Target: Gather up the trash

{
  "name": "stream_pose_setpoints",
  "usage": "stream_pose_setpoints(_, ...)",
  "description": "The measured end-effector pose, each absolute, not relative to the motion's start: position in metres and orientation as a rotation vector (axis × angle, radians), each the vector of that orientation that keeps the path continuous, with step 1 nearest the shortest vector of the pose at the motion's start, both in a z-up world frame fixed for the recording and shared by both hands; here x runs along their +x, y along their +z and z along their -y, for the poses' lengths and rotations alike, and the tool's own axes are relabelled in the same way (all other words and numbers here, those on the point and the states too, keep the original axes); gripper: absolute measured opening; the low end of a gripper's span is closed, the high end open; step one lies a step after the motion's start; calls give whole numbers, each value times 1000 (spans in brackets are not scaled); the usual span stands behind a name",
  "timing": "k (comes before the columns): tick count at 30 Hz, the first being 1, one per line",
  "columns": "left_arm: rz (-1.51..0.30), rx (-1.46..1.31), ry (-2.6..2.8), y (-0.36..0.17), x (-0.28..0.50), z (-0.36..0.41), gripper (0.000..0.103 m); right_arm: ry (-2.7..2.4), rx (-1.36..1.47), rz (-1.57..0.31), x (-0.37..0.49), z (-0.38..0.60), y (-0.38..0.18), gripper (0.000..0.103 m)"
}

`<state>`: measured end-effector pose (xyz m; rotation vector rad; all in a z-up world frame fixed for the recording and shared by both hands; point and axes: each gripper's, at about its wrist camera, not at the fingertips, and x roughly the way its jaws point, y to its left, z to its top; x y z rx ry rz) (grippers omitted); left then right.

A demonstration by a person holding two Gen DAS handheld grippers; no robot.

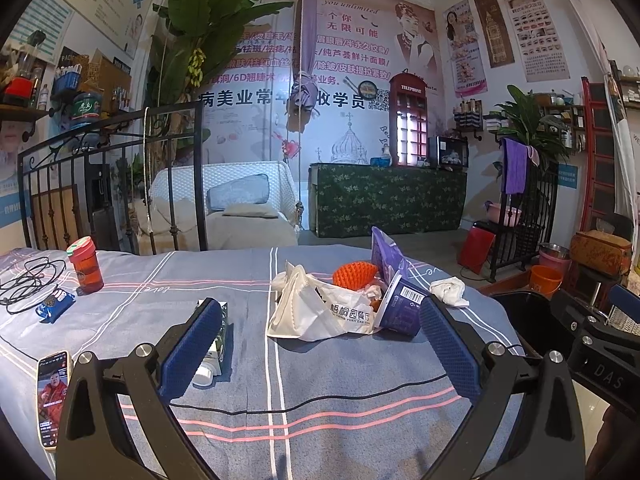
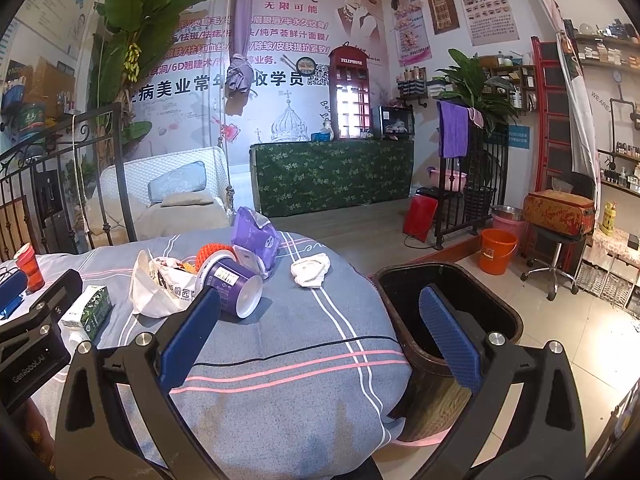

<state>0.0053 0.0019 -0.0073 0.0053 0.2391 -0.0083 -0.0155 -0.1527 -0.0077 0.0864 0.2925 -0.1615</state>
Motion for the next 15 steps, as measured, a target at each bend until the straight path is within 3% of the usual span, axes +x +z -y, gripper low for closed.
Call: stream_pose_setpoints(15, -247, 5, -8, -9, 8, -3, 97, -159, 86, -297, -15, 153, -5, 98)
